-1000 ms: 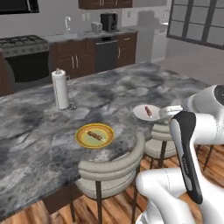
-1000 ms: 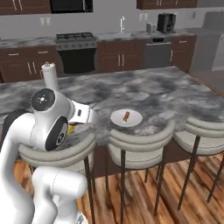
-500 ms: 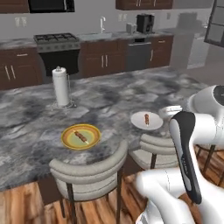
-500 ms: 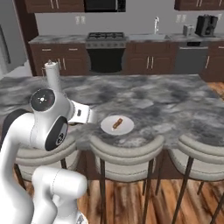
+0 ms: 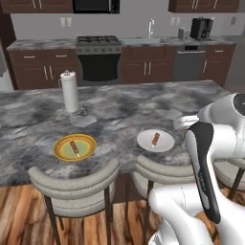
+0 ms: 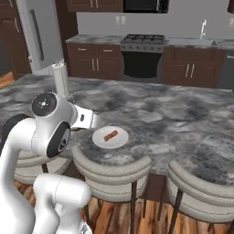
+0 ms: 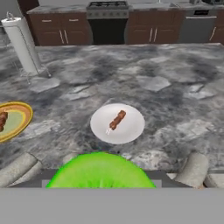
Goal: Pick up the kiwi and mango from the fridge and place one fruit on each plate on the dining counter.
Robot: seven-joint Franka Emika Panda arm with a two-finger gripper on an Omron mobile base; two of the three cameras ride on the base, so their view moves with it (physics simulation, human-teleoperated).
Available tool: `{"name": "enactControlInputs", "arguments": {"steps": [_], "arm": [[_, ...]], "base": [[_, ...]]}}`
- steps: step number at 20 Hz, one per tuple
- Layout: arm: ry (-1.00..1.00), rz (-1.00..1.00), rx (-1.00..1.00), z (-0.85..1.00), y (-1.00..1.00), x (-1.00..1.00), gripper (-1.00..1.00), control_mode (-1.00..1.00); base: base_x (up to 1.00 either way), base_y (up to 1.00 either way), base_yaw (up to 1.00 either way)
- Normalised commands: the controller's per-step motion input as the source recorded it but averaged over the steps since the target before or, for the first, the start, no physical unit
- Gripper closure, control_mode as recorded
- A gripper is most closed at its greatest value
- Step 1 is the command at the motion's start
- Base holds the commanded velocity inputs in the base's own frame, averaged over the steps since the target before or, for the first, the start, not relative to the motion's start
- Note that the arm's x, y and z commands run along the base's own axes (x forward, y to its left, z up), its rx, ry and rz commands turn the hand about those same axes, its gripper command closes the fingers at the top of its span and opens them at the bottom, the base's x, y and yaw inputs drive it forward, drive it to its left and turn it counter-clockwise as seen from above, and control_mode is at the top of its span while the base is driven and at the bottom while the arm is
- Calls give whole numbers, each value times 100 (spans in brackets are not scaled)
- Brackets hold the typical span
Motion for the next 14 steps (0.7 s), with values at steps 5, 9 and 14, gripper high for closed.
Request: {"name": "enactControlInputs", "arguments": {"steps": [5,9,14], "arm": [[0,0,0,0,0,0,100,100],[6,10,7,-6,-18,50,100,-100],[27,16,9,-48,-28,100,100,-100]], "base": [[81,-61,27],[49,-19,11],[0,0,0]]}}
